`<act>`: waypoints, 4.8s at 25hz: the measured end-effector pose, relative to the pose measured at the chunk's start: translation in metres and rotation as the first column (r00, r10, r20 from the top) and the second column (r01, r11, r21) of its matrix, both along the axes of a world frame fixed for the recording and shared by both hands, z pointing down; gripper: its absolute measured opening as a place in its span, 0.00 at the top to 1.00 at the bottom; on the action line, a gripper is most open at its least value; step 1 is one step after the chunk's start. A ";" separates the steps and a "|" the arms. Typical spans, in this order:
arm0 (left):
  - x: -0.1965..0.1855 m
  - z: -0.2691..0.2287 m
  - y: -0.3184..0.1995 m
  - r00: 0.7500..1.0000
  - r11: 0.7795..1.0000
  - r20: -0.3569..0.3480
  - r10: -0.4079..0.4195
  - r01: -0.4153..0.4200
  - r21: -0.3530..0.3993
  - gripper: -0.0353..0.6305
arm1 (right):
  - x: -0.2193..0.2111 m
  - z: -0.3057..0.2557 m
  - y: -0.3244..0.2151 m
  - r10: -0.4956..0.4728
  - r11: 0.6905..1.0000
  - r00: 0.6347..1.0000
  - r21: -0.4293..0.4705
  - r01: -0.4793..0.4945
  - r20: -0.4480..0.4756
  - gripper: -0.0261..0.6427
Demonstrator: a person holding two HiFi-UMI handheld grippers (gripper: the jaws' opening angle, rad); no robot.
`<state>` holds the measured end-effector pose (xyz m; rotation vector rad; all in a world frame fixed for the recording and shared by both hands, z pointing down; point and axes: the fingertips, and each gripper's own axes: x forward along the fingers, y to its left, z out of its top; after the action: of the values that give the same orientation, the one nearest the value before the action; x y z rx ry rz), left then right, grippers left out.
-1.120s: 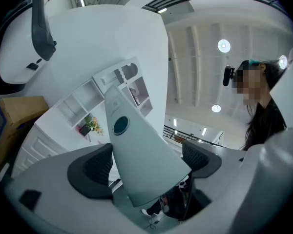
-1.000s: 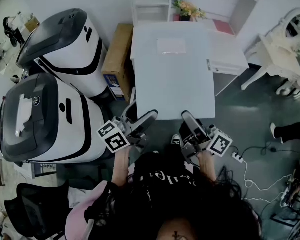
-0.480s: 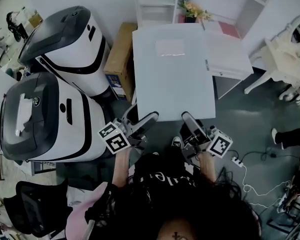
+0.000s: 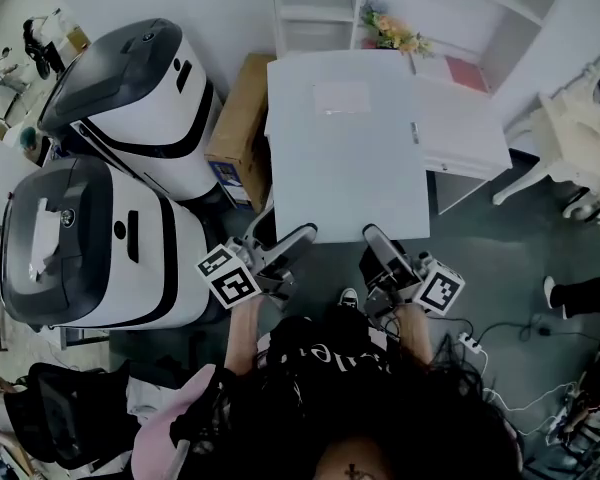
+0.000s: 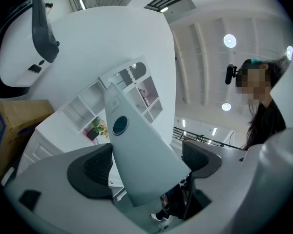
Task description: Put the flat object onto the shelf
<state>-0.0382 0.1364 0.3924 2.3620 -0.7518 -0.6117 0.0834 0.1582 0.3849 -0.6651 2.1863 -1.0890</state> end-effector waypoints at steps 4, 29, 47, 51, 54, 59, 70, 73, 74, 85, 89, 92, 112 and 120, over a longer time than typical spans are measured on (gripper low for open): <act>0.019 -0.008 -0.025 1.000 1.000 -0.001 -0.018 0.018 0.010 0.28 | 0.020 -0.006 -0.026 -0.017 1.000 1.000 0.007 0.017 0.005 0.51; 0.121 -0.002 -0.116 0.992 0.993 0.045 -0.116 0.117 -0.005 0.28 | 0.123 0.007 -0.129 -0.120 0.993 0.992 -0.013 0.120 0.048 0.51; 0.007 0.007 -0.272 0.997 0.996 0.016 -0.079 0.080 -0.044 0.28 | 0.008 0.020 -0.279 -0.077 0.993 0.996 -0.082 0.081 0.052 0.51; -0.026 -0.003 -0.316 0.998 0.998 0.011 -0.056 0.057 -0.034 0.28 | -0.027 0.010 -0.320 -0.062 0.995 0.997 -0.076 0.065 0.046 0.51; -0.048 -0.004 -0.347 0.999 0.999 0.008 -0.040 0.041 -0.036 0.28 | -0.049 0.009 -0.348 -0.042 0.996 0.998 -0.081 0.046 0.042 0.51; -0.072 0.000 -0.393 1.000 0.999 -0.008 0.002 -0.002 -0.046 0.28 | -0.074 0.012 -0.388 -0.003 0.996 1.000 -0.094 0.006 0.031 0.51; -0.084 0.008 -0.447 0.998 0.996 -0.005 0.058 -0.058 -0.062 0.28 | -0.089 0.024 -0.435 0.045 0.991 0.998 -0.128 -0.040 0.037 0.51; -0.084 0.005 -0.455 0.999 0.997 -0.003 0.051 -0.051 -0.054 0.28 | -0.089 0.026 -0.442 0.035 0.990 0.998 -0.140 -0.027 0.056 0.51; -0.084 0.004 -0.457 0.999 0.998 0.000 0.048 -0.048 -0.050 0.28 | -0.088 0.026 -0.444 0.031 0.989 0.997 -0.144 -0.021 0.067 0.51; -0.063 -0.001 -0.503 1.000 0.997 0.027 0.014 -0.012 -0.071 0.28 | -0.070 0.037 -0.488 -0.010 0.976 0.990 -0.212 0.041 0.142 0.51; -0.062 0.000 -0.515 1.000 0.998 0.022 0.004 -0.002 -0.064 0.28 | -0.072 0.040 -0.497 -0.051 0.971 0.988 -0.223 0.084 0.148 0.51; -0.067 0.005 -0.520 1.000 0.998 0.024 0.000 0.001 -0.067 0.28 | -0.078 0.046 -0.501 -0.086 0.964 0.988 -0.240 0.115 0.130 0.51; -0.035 0.058 -0.558 0.999 0.974 0.052 -0.005 0.017 -0.227 0.28 | -0.043 0.076 -0.549 -0.082 0.948 0.996 -0.306 0.091 0.042 0.51; -0.034 0.056 -0.595 0.998 0.977 0.057 -0.033 0.044 -0.207 0.28 | -0.039 0.076 -0.587 -0.082 0.947 0.996 -0.307 0.089 0.038 0.51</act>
<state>-0.0724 -0.4589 0.4483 2.1831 -0.8444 -0.4639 0.0439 -0.4286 0.4604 -0.6900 2.0585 -1.4968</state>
